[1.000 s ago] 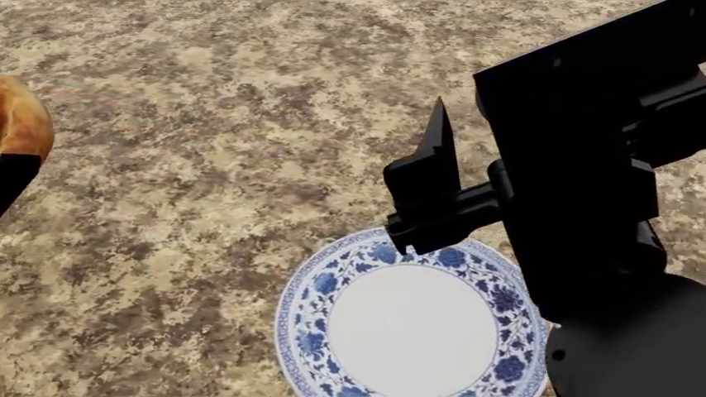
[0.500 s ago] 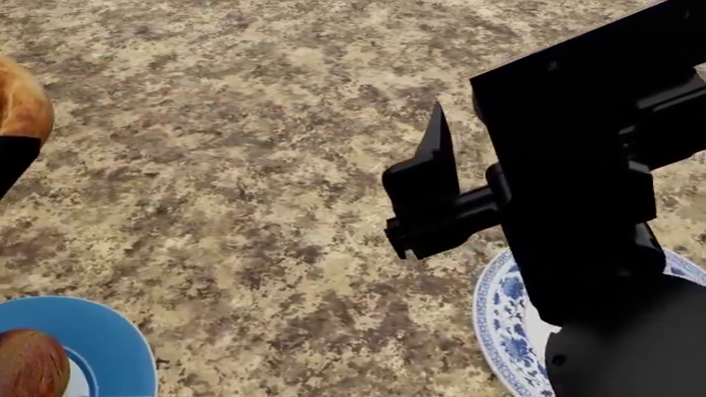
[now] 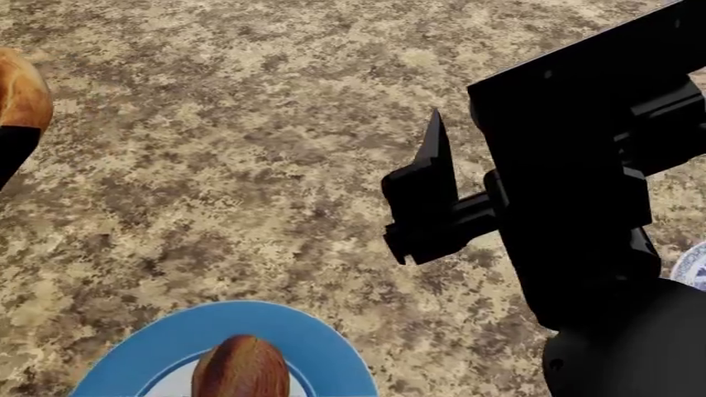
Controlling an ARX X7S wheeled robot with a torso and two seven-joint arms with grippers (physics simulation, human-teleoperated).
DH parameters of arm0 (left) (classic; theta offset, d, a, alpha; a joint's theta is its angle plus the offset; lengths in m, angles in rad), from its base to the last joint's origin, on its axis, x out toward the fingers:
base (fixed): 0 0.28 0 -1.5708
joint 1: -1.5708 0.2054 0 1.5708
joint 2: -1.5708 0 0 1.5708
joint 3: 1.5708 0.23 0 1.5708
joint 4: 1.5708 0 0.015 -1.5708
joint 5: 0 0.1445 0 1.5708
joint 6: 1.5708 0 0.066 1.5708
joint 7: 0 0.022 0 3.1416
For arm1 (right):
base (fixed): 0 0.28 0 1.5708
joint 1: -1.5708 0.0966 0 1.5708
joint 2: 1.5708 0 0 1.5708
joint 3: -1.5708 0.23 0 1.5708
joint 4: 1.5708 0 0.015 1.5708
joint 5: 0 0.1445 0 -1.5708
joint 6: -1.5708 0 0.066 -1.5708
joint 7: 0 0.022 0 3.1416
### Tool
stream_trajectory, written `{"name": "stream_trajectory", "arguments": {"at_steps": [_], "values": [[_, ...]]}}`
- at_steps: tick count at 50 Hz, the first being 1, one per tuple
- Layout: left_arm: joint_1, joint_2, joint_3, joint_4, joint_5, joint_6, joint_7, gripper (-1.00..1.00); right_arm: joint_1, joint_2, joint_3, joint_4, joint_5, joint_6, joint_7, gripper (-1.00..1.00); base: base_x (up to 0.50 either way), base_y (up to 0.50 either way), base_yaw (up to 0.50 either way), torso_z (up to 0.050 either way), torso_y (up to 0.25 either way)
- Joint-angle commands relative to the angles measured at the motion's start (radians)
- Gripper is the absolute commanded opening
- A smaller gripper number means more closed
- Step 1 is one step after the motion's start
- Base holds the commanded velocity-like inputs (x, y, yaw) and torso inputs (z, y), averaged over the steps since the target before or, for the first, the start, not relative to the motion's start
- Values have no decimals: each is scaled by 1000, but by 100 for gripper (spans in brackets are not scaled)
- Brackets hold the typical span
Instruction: Place all breads on the cutting board.
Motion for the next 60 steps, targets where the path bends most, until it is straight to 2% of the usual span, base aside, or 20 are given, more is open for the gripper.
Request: {"name": "stream_trajectory", "arguments": {"at_steps": [1, 32, 34, 43, 48, 60], "values": [[-15, 16, -27, -1, 23, 13, 31, -100, 45, -14, 7, 37, -9, 33, -3, 100, 0, 500, 0, 0, 0], [-36, 30, -19, -10, 64, 5, 70, -100, 78, 11, -5, 46, 53, 30, 33, 100, 0, 500, 0, 0, 0], [-39, 31, -23, -21, 80, -1, 80, -100, 67, 0, 25, 59, 74, 28, 50, 100, 0, 250, 0, 0, 0], [-40, 42, -72, -155, 394, -64, 247, -100, 50, 9, 31, 51, 93, 16, 60, 100, 0, 0, 0, 0, 1], [-34, 45, -72, -180, 443, -51, 279, -100, 47, 12, 29, 53, 96, 9, 65, 100, 0, 0, 0, 0, 0], [-33, 59, -23, -284, 702, -20, 478, -100, 43, 19, 9, 64, 84, -18, 59, 100, 0, 0, 0, 0, 0]]}}
